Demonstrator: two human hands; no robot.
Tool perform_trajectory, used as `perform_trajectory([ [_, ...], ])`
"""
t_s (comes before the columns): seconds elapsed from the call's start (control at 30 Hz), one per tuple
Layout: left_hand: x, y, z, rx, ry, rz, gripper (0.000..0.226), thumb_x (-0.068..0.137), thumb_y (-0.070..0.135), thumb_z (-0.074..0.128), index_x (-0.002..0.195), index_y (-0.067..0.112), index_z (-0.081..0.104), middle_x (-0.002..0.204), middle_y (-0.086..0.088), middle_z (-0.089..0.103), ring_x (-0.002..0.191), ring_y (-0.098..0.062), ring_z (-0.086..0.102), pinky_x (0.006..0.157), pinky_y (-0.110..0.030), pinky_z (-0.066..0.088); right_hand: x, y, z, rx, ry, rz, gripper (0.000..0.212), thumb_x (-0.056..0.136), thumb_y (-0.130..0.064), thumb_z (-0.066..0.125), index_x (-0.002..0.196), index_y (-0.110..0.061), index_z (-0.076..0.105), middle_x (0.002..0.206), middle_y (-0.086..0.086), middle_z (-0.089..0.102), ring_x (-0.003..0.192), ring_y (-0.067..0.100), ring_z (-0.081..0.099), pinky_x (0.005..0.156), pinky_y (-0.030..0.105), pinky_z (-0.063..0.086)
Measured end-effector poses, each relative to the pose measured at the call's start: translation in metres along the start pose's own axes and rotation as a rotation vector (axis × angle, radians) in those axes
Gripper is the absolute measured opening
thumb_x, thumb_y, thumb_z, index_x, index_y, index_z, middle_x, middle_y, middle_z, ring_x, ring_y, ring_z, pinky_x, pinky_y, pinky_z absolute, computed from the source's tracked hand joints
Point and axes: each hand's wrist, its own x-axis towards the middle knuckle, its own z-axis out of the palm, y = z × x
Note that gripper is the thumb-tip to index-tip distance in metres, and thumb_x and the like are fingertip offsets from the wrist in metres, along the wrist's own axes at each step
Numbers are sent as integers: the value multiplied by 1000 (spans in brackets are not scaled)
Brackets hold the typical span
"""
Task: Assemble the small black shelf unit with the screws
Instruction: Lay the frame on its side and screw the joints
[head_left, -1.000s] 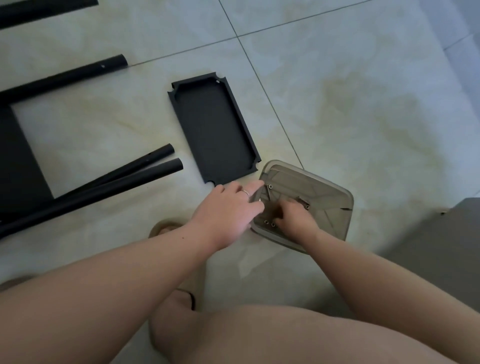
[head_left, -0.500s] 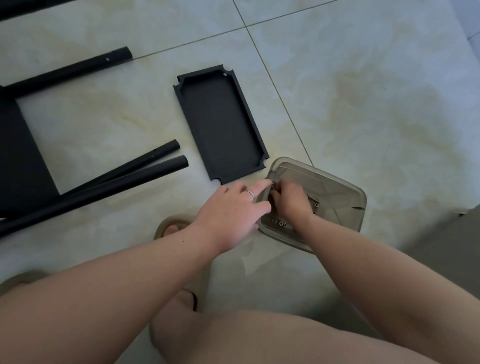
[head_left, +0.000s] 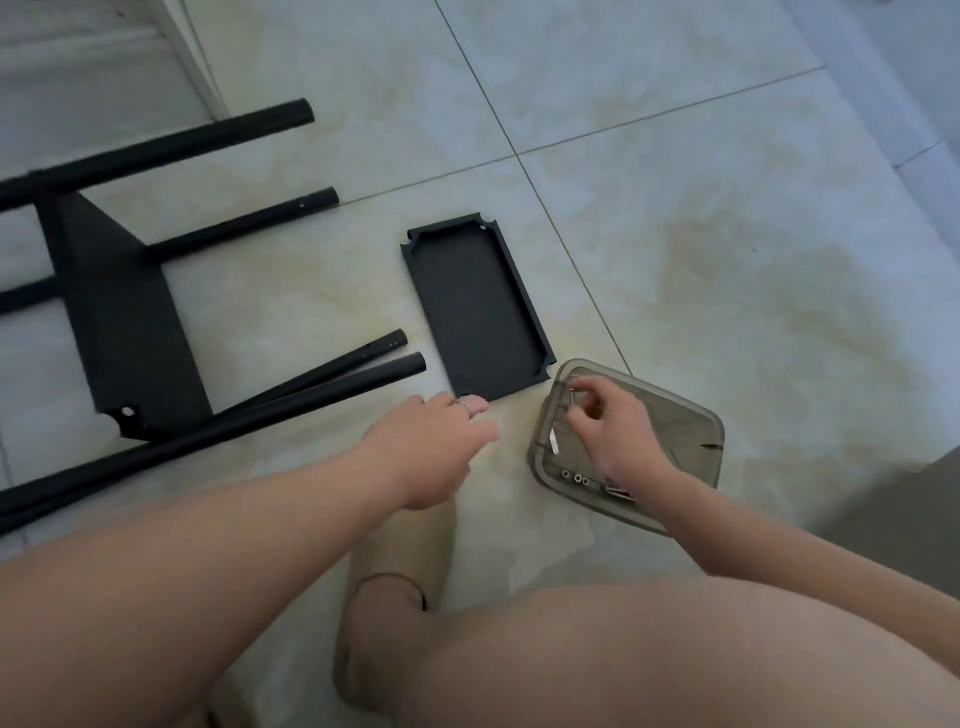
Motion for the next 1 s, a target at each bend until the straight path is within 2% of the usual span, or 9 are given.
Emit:
perform_trajectory([
  [0.17,-59,-63,-38,121,99,-33,38,98,33,49,136,31,47,150,7,39,127,-21,44,98,-36,43,-11,-74,9,216,-25,-90,23,90,-6,66,96,-27,57,77,4,66,71,18,68,74,47,57],
  [0.33,-128,-126,-43,-124,229,-299,33,97,33,53,130,32,54,143,8,47,125,-19,48,98,-42,48,-21,-144,46,268,-155,-188,17,92,-10,72,89,-17,56,79,5,74,80,21,75,85,56,58],
  [0.43,-170,-161,-27,-311,327,-493,35,97,30,56,131,27,56,140,3,50,119,-21,52,95,-42,49,-30,-175,80,165,-214,-251,13,93,-15,72,87,-18,60,76,3,72,77,23,70,81,51,59],
  [0.53,-204,-192,-5,-410,408,-649,35,97,30,57,131,23,54,131,-1,55,110,-21,56,90,-41,52,-39,-198,111,105,-276,-309,14,94,-14,70,83,-19,62,63,-9,61,61,13,56,64,36,54],
  [0.6,-219,-209,13,-510,398,-752,36,98,33,58,131,20,53,122,-2,60,106,-19,58,89,-38,51,-45,-212,132,114,-328,-320,15,93,-8,68,83,-16,61,61,-8,56,57,12,54,59,28,51],
  [0.67,-224,-221,31,-638,310,-809,39,98,40,59,131,21,53,116,1,62,103,-19,59,86,-35,49,-52,-225,153,139,-369,-326,15,92,-3,66,83,-13,61,65,-1,53,58,14,56,60,29,52],
  [0.8,-219,-231,54,-832,136,-731,48,90,56,63,127,25,57,115,5,62,104,-16,60,85,-30,48,-59,-239,187,183,-458,-321,16,92,0,66,83,-13,64,69,4,54,63,17,65,69,32,58],
  [0.9,-216,-233,63,-837,1,-659,53,82,62,70,122,28,60,110,11,64,100,-12,62,88,-31,52,-61,-239,201,220,-512,-287,15,93,2,65,88,-11,67,74,11,60,66,16,70,74,33,61],
  [1.0,-217,-232,73,-734,-29,-641,42,83,53,72,116,28,63,96,10,62,84,-8,59,67,-28,46,-62,-239,207,249,-557,-269,14,95,4,62,94,-8,68,78,13,71,72,18,74,75,28,61],
])
